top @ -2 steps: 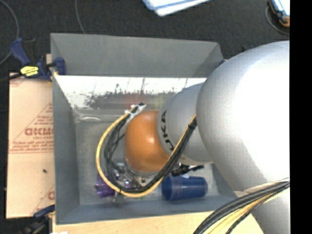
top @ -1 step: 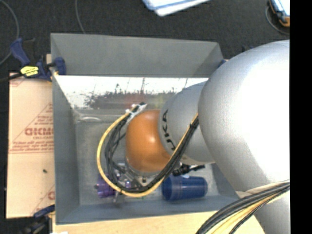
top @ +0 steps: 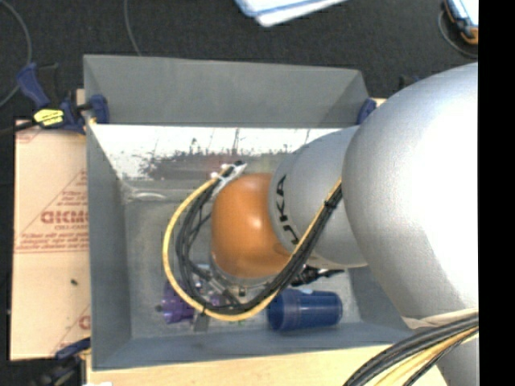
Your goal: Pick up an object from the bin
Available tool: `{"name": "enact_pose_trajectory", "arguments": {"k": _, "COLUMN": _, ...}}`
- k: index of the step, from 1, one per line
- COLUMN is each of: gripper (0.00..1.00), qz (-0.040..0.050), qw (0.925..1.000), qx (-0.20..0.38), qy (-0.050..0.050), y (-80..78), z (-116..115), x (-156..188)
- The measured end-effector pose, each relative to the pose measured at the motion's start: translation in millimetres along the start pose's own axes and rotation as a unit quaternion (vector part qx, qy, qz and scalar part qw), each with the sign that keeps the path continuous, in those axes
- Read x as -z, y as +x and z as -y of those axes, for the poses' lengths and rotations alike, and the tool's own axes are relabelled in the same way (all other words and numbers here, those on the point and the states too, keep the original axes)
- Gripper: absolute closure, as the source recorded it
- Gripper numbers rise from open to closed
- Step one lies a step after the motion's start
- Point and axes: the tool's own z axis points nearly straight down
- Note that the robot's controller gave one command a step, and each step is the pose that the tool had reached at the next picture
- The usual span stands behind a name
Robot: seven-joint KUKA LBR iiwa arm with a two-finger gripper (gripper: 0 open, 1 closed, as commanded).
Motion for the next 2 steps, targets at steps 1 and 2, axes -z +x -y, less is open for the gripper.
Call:
{"name": "enact_pose_trajectory", "arguments": {"k": 1, "gripper": 1.0, "qz": 0.0053, "qw": 1.0, "qx": 0.0, "qy": -0.002, "y": -2.6, "z": -0.8, "x": 55.3}}
{"name": "enact_pose_trajectory", "arguments": {"k": 2, "gripper": 1.0, "qz": 0.0053, "qw": 1.0, "qx": 0.0, "qy": -0.002, "y": -2.5, "z": -0.7, "x": 59.8}}
